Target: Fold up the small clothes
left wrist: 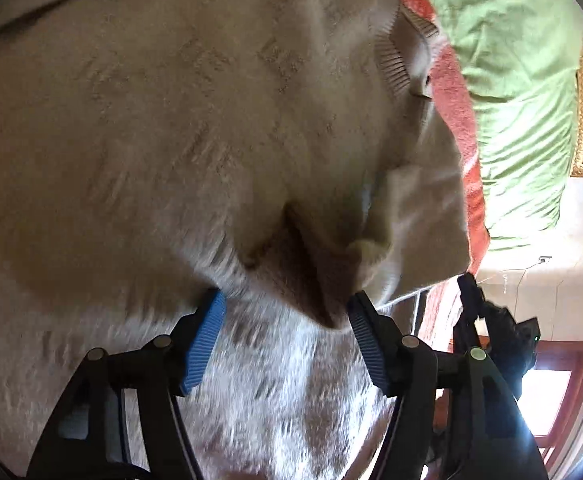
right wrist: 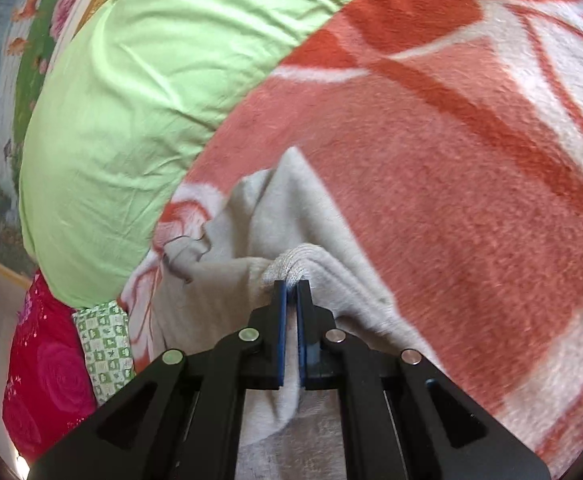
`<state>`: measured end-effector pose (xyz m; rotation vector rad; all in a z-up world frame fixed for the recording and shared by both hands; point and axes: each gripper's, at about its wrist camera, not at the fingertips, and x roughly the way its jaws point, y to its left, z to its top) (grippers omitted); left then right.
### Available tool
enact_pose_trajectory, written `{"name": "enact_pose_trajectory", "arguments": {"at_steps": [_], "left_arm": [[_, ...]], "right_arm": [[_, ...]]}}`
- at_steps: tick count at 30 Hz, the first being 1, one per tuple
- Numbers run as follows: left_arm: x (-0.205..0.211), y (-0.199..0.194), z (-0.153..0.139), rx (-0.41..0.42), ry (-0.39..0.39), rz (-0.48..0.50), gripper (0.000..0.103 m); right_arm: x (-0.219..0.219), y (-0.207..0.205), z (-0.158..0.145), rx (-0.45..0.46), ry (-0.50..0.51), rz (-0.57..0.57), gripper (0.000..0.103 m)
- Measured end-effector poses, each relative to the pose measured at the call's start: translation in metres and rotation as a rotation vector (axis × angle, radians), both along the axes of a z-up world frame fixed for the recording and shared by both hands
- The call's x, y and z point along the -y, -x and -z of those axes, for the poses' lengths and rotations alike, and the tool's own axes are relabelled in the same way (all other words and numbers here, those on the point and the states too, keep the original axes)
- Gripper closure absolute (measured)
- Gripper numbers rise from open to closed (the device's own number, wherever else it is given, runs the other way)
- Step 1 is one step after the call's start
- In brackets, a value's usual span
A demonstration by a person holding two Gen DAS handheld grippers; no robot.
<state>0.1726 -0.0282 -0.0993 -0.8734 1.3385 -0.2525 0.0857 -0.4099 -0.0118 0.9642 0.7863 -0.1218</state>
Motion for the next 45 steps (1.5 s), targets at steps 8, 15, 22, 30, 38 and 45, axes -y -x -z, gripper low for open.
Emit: {"name": "enact_pose_trajectory", "arguments": {"at_steps": [8,15,22,30,38,45], "left_arm": [[0.023,-0.026,-0.005,0.101,-0.109,0.068,0.080],[-0.002,-0.029,-0.035,0.206,-0.099,0.072,0.086],[-0.059,-0.046,-0.094,0.354,-0.215,0.045,0.087],[-0.077,-0.054,-0.108,0.403,-0.253,0.073,0.087],[-0.050,-0.068,-0.057,0.285,-0.405,0.178,0.075],[-0.097,-0.038,-0.055,0.229,-0.336,0.067,0.054]], "right_arm": [[-0.002,0.001,0.000,-0.059,0.013,-0.029,0.096],[-0.001,-0.029,-0.006,-0.123,0.179,-0.075,0.090],[-0.017,-0.079,0.016,-0.214,0.333,-0.191,0.044],[-0.005,-0.075,-0.009,-0.152,0.370,-0.173,0.095],[0.005,-0.082,0.032,-0.257,0.379,-0.160,0.095],[0.001,-0.072,0.032,-0.235,0.372,-0.141,0.095]]}}
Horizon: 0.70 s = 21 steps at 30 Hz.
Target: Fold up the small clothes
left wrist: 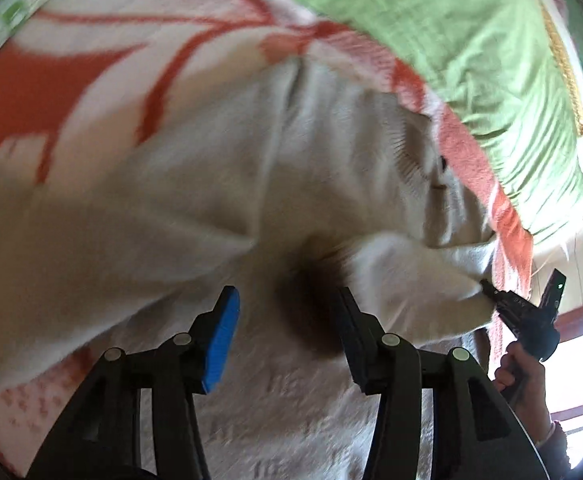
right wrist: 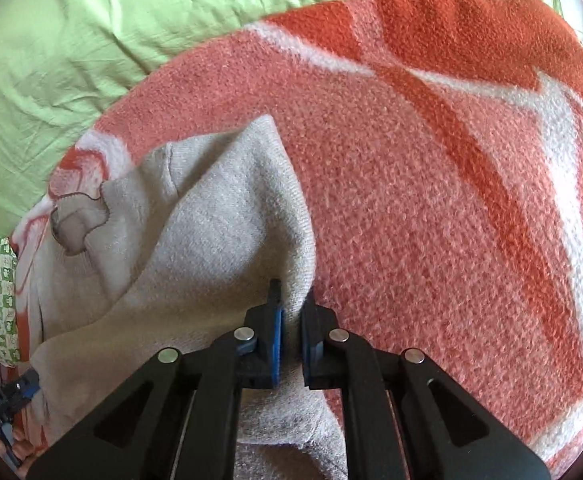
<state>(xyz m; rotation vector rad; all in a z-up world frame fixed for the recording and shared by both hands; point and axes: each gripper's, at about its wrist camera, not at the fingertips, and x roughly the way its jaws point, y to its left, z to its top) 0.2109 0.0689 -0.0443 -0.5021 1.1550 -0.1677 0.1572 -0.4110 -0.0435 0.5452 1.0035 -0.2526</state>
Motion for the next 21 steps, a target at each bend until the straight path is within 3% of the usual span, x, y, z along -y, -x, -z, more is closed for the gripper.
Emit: {"name": "enact_pose_trajectory", "arguments": {"at_steps": [3,9,10,11,12,14,17,21], "left_arm": [[0.001,0.000,0.014,-0.047,0.011,-0.011,0.056],[0.026,-0.023,0.019,-0.048,0.029,-0.007,0.057],[0.032,-0.027,0.018,-0.038,0.031,0.005,0.062],[0.039,-0.031,0.018,-0.028,0.027,0.023,0.088],[0.044,-0.033,0.018,-0.029,0.019,0.038,0.097],[0.048,-0.030,0.008,0.003,-0.008,0.035,0.097],[0.032,-0.009,-0.026,0.118,0.001,-0.010,0.098],[-0.010,0.010,-0.023,0.101,0.005,-0.107,0.098]], "right_arm": [[0.000,0.003,0.001,0.004,-0.004,0.009,0.095],[-0.004,0.001,0.003,0.005,-0.007,0.023,0.094],[-0.004,0.000,0.004,0.008,-0.012,0.025,0.094],[-0.003,0.000,0.004,0.010,-0.017,0.027,0.094],[-0.002,0.001,0.004,0.014,-0.024,0.029,0.094],[0.000,0.002,0.004,0.017,-0.030,0.029,0.094],[0.000,0.005,0.001,0.021,-0.018,0.023,0.094],[0.005,0.013,0.001,0.027,-0.013,0.023,0.094]]}}
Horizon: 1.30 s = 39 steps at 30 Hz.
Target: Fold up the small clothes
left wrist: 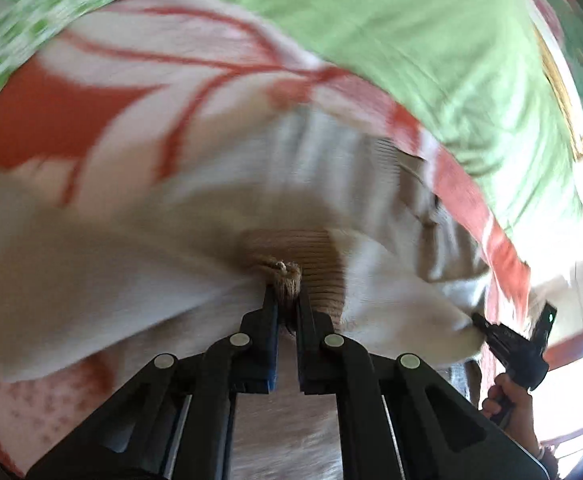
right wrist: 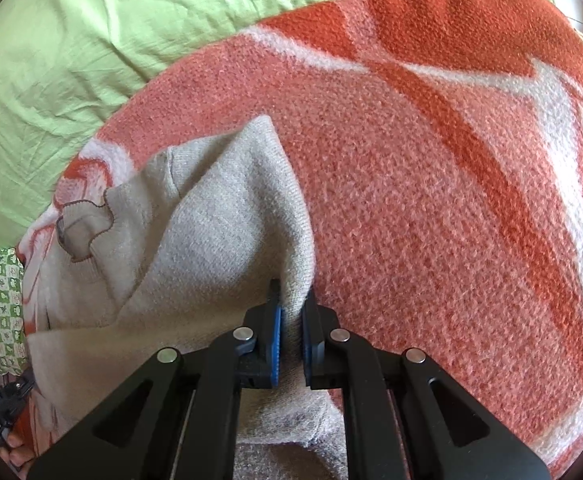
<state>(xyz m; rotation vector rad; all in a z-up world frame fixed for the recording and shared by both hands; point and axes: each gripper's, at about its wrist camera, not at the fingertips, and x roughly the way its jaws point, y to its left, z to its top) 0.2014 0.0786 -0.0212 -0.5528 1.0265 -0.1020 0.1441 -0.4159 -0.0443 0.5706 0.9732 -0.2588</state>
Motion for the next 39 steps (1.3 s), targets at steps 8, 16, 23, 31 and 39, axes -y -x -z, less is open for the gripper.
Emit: {"name": "enact_pose_trajectory", "arguments": {"at_steps": [8,16,23,31,39], "left_arm": [[0.004,0.007,0.043,-0.103,-0.041,0.035,0.086],[0.002,0.005,0.020,-0.078,-0.018,0.027,0.046],[0.038,-0.025,0.033,-0.140,-0.122,0.100,0.045],[0.015,-0.028,0.034,-0.158,-0.194,0.027,0.064],[-0.044,0.035,0.007,-0.130,-0.056,-0.086,0.046]], "right_arm": [[-0.007,-0.006,-0.002,-0.050,0.023,0.009,0.091],[-0.033,-0.004,-0.054,0.022,0.248,-0.044,0.040],[-0.060,-0.033,-0.048,0.071,0.107,-0.219,0.039],[-0.074,-0.061,0.009,-0.036,-0.088,-0.210,0.041],[-0.121,-0.049,-0.033,0.081,-0.096,-0.266,0.040]]}}
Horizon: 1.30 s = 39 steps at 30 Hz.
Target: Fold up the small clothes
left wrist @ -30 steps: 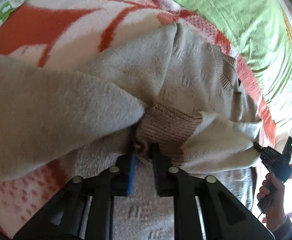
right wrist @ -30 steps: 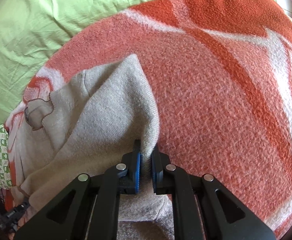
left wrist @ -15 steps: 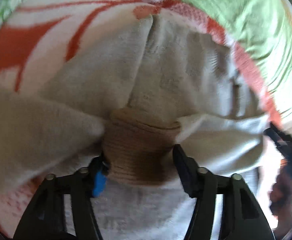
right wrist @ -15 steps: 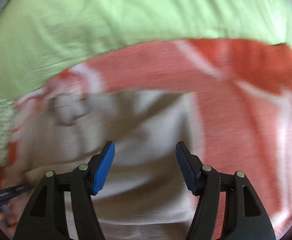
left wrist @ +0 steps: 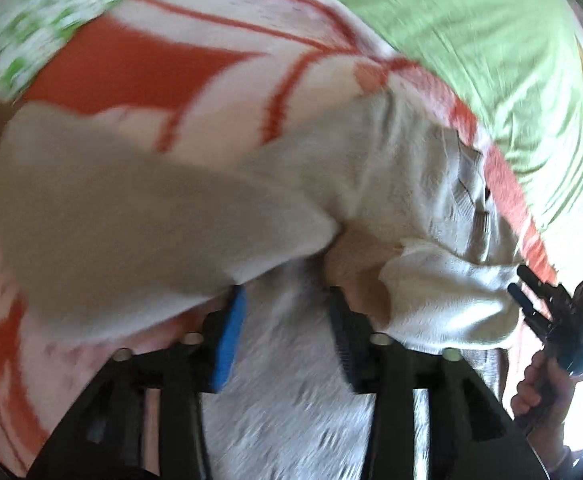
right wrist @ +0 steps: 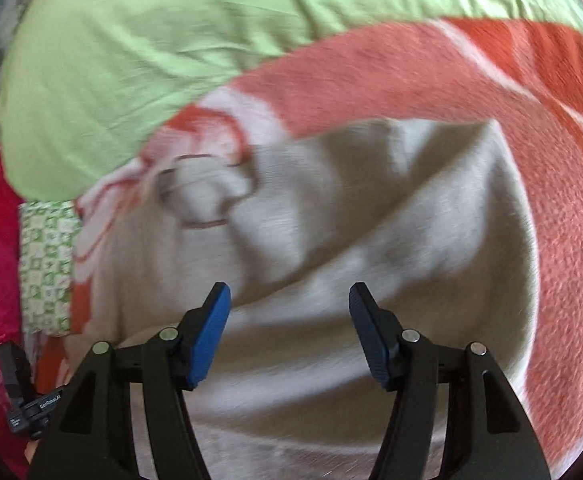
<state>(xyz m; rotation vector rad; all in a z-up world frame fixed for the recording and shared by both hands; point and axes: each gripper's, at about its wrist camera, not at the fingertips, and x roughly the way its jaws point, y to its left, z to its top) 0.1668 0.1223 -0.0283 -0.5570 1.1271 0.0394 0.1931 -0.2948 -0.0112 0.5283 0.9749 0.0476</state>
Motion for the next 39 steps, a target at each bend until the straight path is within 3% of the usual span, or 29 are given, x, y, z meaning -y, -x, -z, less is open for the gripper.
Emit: {"name": "enact_pose_trajectory", "arguments": {"at_steps": [10,15,17,19,20,21,22,27,32,35,39], "left_arm": [[-0.133,0.058,0.014,-0.049,0.040,-0.321,0.035],[-0.191,0.052,0.033,-0.049,0.147,-0.465,0.035],[-0.205,0.046,0.035,-0.019,0.134,-0.497,0.036],[-0.214,0.035,0.035,-0.006,0.064,-0.505,0.041],[-0.214,0.030,0.034,-0.011,0.034,-0.501,0.052],[-0.215,0.026,0.032,-0.020,0.006,-0.497,0.078],[-0.215,0.025,0.026,-0.002,0.012,-0.485,0.094],[-0.177,0.025,-0.034,0.174,0.010,-0.376,0.099],[-0.077,0.013,-0.093,0.329,0.060,-0.127,0.100],[0.008,-0.005,-0.106,0.373,0.087,0.082,0.100],[0.102,-0.018,-0.092,0.367,0.090,0.280,0.100]], "right_arm": [[-0.054,0.044,-0.004,-0.032,-0.024,-0.118,0.040],[-0.063,0.064,-0.008,-0.053,-0.032,-0.138,0.040],[-0.065,0.070,-0.009,-0.061,-0.030,-0.134,0.040],[-0.063,0.077,-0.009,-0.074,-0.032,-0.121,0.040],[-0.063,0.080,-0.009,-0.078,-0.033,-0.115,0.040],[-0.061,0.083,-0.010,-0.078,-0.033,-0.111,0.040],[-0.060,0.085,-0.012,-0.076,-0.031,-0.108,0.040],[-0.046,0.102,-0.023,-0.052,-0.011,-0.064,0.040],[-0.031,0.112,-0.027,-0.035,-0.022,-0.015,0.040],[-0.021,0.117,-0.026,-0.029,-0.026,0.020,0.040],[-0.005,0.122,-0.021,-0.029,-0.040,0.068,0.040]]}}
